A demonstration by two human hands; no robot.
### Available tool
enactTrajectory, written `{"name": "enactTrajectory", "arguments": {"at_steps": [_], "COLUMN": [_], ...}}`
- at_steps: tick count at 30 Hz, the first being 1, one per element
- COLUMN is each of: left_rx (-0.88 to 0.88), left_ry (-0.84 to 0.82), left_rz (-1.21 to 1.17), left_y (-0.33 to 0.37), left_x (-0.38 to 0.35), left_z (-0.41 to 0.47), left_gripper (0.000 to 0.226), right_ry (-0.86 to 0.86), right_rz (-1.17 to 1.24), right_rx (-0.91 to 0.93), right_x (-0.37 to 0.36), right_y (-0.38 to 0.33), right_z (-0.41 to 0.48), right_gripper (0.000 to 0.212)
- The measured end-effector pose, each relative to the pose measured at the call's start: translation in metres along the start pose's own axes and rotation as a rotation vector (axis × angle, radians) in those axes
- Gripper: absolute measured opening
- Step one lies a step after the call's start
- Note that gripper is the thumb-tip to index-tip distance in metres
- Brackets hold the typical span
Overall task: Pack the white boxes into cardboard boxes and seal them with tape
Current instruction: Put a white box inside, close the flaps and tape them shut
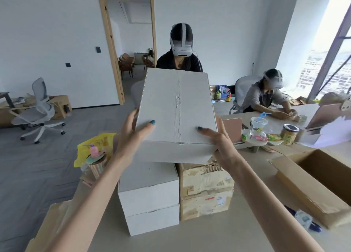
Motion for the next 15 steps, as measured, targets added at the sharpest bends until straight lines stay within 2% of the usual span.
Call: {"name": "enactTrajectory", "arguments": {"at_steps": [2, 5, 7, 15], "left_rx": [-0.012, -0.020, -0.017, 0.002], "left_ry": [-0.034, -0.103, -0.151, -0.295], "left_rz": [-0.024, -0.035, -0.056, -0.099], "left_y": [0.004, 0.013, 0.018, 0.026], "left_x": [-0.033, -0.090, -0.134, -0.324], "left_z": [-0.004, -0.016, -0.028, -0.114], "left_gripper": [0.048, 0.054, 0.048, 0.045], "right_ry": [0.032, 0.092, 0.142, 0.276], "right_rz": [-0.015, -0.064, -0.086, -0.162], "right_rx": [0.010, 0.053, 0.056, 0.043], "right_x": [0.028, 0.078, 0.118, 0.295], "right_y": [-0.016, -0.042, -0.059, -0.119], "right_z": [-0.013, -0.039, -0.059, -0.161], "right_gripper": [0.059, 0.060, 0.060, 0.067]}}
Point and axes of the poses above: each hand's wrist, its own z-axis towards the middle knuckle, its own x-axis out of the back of the hand, y = z × x, the point moved 5 cm from there along z, towards the middle knuckle, and after that the axes turned 5 degrees about z, right-handed, at the moved point
